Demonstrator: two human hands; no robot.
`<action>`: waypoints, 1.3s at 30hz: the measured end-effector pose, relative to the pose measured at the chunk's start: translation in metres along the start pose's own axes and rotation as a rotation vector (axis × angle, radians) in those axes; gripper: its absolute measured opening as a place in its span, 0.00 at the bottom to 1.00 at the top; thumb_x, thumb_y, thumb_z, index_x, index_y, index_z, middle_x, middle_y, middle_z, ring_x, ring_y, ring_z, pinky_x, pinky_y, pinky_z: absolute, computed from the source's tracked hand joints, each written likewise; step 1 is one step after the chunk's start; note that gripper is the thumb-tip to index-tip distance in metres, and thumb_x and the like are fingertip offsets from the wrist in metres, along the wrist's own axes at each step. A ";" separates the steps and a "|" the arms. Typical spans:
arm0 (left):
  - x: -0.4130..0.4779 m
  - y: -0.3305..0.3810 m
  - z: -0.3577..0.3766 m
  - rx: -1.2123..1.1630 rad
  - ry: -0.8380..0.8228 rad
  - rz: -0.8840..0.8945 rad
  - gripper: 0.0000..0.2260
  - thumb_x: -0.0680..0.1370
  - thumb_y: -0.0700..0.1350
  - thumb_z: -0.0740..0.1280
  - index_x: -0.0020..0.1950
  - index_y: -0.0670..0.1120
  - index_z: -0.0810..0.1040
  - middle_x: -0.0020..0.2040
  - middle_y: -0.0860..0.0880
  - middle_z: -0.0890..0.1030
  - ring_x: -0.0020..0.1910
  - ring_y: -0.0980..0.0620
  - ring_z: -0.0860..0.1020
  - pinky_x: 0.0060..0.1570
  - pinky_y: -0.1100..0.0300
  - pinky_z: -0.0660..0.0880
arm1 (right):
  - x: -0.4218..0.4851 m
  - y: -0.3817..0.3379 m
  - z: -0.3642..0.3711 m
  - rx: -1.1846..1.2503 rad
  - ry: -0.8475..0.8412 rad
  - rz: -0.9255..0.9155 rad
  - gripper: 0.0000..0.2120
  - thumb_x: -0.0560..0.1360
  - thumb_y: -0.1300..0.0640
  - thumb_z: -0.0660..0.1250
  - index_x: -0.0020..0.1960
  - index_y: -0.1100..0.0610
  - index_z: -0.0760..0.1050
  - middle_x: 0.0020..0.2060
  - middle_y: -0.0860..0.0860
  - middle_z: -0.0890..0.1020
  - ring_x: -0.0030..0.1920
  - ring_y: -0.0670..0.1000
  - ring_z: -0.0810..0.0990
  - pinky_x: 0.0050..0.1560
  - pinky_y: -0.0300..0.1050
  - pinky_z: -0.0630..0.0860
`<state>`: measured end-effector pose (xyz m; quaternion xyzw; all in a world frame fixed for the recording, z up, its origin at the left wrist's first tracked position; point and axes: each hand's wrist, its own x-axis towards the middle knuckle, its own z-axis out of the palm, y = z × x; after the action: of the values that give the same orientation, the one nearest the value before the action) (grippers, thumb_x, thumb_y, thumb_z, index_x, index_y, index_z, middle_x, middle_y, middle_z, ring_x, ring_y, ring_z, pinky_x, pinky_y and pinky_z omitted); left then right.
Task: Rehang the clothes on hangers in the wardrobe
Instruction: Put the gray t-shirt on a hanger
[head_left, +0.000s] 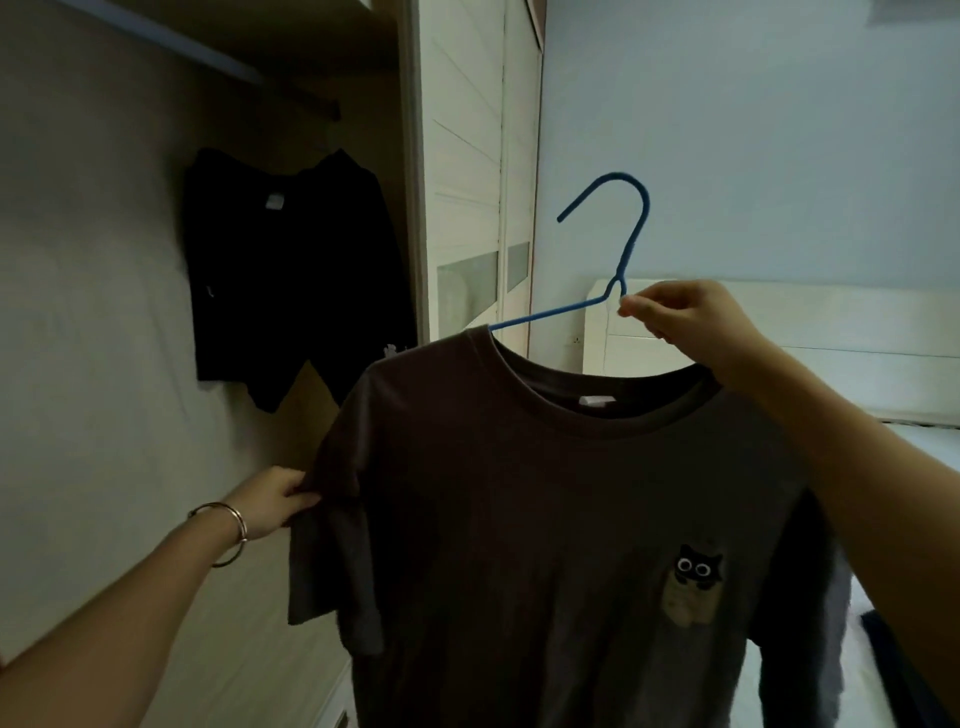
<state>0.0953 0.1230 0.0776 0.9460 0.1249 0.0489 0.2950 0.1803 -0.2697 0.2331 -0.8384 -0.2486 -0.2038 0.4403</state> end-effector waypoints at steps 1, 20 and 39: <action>0.007 -0.008 -0.007 0.054 0.071 -0.020 0.05 0.76 0.42 0.65 0.43 0.42 0.79 0.43 0.41 0.82 0.45 0.45 0.80 0.39 0.58 0.69 | 0.007 -0.001 0.005 -0.008 -0.012 -0.002 0.10 0.76 0.52 0.64 0.48 0.56 0.80 0.30 0.48 0.74 0.32 0.44 0.69 0.35 0.34 0.68; 0.139 0.081 -0.155 -0.111 0.814 0.557 0.09 0.76 0.42 0.64 0.53 0.41 0.80 0.42 0.48 0.80 0.38 0.62 0.74 0.40 0.79 0.69 | 0.178 -0.104 0.176 0.122 -0.244 -0.157 0.10 0.76 0.55 0.63 0.52 0.58 0.80 0.33 0.48 0.80 0.32 0.45 0.73 0.35 0.36 0.71; 0.205 0.003 -0.250 0.351 1.142 -0.192 0.12 0.79 0.41 0.59 0.58 0.37 0.76 0.57 0.37 0.77 0.56 0.39 0.75 0.55 0.53 0.69 | 0.323 -0.061 0.281 0.586 -0.951 -0.344 0.08 0.75 0.62 0.63 0.51 0.62 0.80 0.44 0.55 0.84 0.42 0.49 0.83 0.44 0.37 0.80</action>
<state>0.2520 0.3116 0.2879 0.7891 0.3547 0.5009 0.0239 0.4343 0.0727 0.3040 -0.6285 -0.5974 0.2036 0.4547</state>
